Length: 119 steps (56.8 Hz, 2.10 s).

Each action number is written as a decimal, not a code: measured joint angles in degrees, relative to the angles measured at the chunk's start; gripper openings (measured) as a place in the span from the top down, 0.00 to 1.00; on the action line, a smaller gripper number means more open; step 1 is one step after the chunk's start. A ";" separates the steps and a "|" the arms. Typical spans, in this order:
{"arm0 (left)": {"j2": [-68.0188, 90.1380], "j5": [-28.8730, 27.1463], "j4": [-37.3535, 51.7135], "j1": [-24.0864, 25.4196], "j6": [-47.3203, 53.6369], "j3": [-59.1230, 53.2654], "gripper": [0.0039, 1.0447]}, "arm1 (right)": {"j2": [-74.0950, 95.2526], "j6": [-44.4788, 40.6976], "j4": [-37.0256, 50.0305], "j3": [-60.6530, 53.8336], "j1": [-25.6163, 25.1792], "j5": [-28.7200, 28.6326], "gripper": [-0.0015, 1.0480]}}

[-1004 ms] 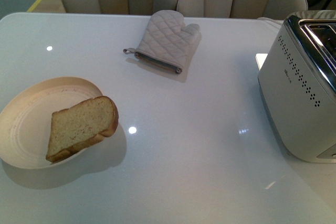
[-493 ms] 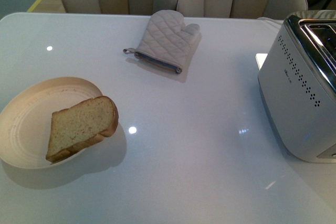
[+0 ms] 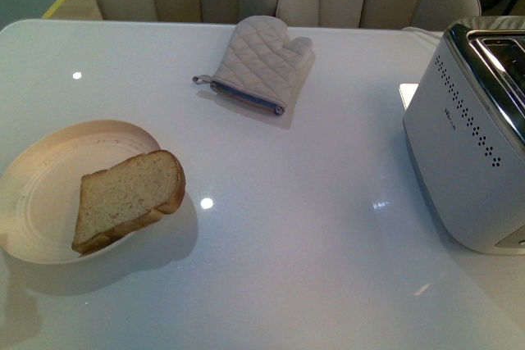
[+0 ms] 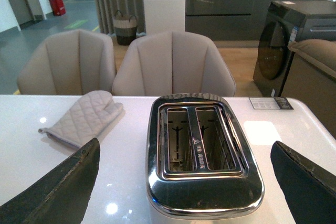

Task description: Put bread into toaster

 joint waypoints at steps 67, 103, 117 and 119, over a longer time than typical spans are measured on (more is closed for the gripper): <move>16.98 1.86 3.45 -6.88 3.13 8.72 0.96 | 0.00 0.00 0.00 0.00 0.00 0.00 0.09; 15.34 -0.42 1.14 -22.95 -9.81 6.60 0.96 | 0.00 0.00 0.00 0.00 0.00 0.00 0.09; 15.13 -0.66 0.24 -25.29 -13.42 6.60 0.96 | 0.00 0.02 0.00 0.00 0.00 0.00 0.09; 15.08 -0.50 0.17 -25.46 -13.79 6.60 0.96 | 0.00 0.00 0.02 0.00 0.00 0.00 0.09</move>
